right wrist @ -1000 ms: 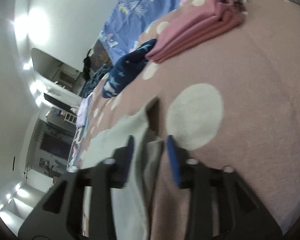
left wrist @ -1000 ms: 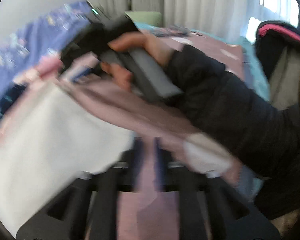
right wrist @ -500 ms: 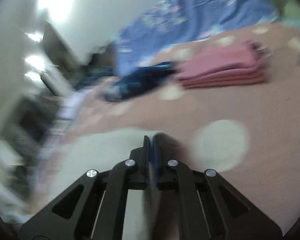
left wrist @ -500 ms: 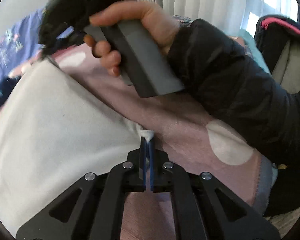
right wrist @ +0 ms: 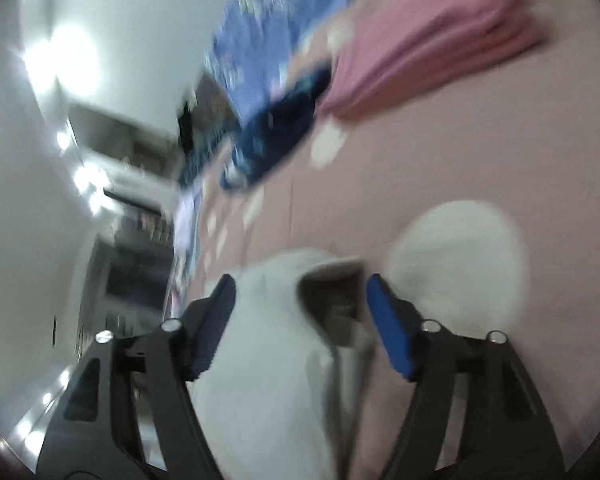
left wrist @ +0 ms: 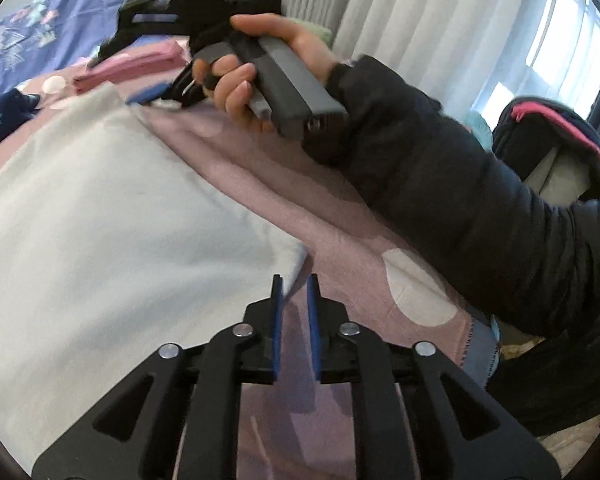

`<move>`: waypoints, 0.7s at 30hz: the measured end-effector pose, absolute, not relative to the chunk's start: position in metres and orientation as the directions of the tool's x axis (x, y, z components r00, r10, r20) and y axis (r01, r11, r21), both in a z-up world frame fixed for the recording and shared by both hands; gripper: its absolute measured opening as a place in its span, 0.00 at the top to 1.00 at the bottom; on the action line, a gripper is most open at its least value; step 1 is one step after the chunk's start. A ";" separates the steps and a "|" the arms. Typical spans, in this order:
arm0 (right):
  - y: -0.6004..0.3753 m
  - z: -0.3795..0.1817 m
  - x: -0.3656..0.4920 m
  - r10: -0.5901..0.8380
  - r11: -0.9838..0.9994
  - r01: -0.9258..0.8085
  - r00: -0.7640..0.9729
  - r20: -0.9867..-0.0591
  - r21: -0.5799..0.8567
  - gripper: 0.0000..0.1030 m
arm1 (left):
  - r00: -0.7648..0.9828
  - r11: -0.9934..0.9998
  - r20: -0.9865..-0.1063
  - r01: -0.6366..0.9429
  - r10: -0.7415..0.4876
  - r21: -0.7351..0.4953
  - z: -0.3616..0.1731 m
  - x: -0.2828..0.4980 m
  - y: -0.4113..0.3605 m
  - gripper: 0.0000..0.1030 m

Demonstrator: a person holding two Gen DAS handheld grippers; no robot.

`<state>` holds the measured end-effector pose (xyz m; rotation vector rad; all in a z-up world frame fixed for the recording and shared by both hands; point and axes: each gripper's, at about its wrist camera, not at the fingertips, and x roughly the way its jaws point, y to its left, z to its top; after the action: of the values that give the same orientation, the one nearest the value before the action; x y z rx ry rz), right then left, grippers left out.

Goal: Fold small clothes

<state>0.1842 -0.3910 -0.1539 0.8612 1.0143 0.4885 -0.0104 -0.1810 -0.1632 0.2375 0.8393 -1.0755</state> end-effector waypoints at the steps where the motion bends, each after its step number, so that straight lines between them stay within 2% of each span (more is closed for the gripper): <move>1: -0.382 -0.155 0.192 0.699 0.609 0.063 0.430 -0.572 0.791 0.36 | 0.235 0.503 -0.691 0.838 -0.684 -0.212 -0.159 -0.011 -0.172 0.77; 2: -0.378 -0.154 0.198 0.683 0.628 0.082 0.419 -0.598 0.774 0.70 | 0.254 0.516 -0.683 0.831 -0.685 -0.209 -0.157 -0.012 -0.165 0.72; 3: -0.373 -0.151 0.203 0.646 0.659 0.106 0.427 -0.633 0.744 0.93 | 0.285 0.541 -0.675 0.817 -0.680 -0.199 -0.154 -0.012 -0.156 0.71; 5: -0.369 -0.133 0.203 0.559 0.726 0.074 0.516 -0.649 0.684 0.94 | 0.356 0.605 -0.667 0.776 -0.655 -0.180 -0.152 -0.011 -0.133 0.70; 7: -0.357 -0.112 0.192 0.340 0.888 0.033 0.626 -0.702 0.459 0.94 | 0.418 0.671 -0.657 0.719 -0.627 -0.183 -0.152 -0.008 -0.103 0.69; 8: -0.348 -0.114 0.189 0.119 0.969 0.095 0.629 -0.768 0.228 0.77 | 0.442 0.700 -0.656 0.688 -0.612 -0.190 -0.152 -0.007 -0.090 0.68; 9: -0.346 -0.120 0.192 0.018 0.982 0.138 0.599 -0.800 0.126 0.67 | 0.464 0.728 -0.655 0.656 -0.597 -0.199 -0.153 -0.006 -0.075 0.65; 10: -0.348 -0.128 0.188 -0.033 0.986 0.150 0.585 -0.810 0.069 0.65 | 0.498 0.767 -0.652 0.606 -0.572 -0.210 -0.154 -0.005 -0.051 0.62; 12: -0.352 -0.119 0.168 -0.045 0.983 0.169 0.619 -0.784 0.077 0.65 | 0.563 0.825 -0.641 0.525 -0.522 -0.211 -0.154 -0.004 -0.011 0.54; 16: -0.338 -0.081 0.134 -0.010 0.985 0.127 0.711 -0.703 0.114 0.65 | 0.680 0.910 -0.608 0.349 -0.411 -0.225 -0.147 0.002 0.073 0.47; 19: -0.286 -0.052 0.106 0.063 0.997 -0.017 0.742 -0.668 0.075 0.60 | 0.756 0.952 -0.586 0.168 -0.292 -0.258 -0.142 0.006 0.141 0.47; 21: -0.233 -0.044 0.079 0.142 0.984 -0.175 0.743 -0.654 0.015 0.57 | 0.782 0.957 -0.577 0.084 -0.236 -0.278 -0.139 0.006 0.174 0.47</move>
<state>0.0789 -0.2331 -0.0441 -0.0482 0.7122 0.1736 0.0056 0.1737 -0.1385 -0.2441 0.6515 -0.1748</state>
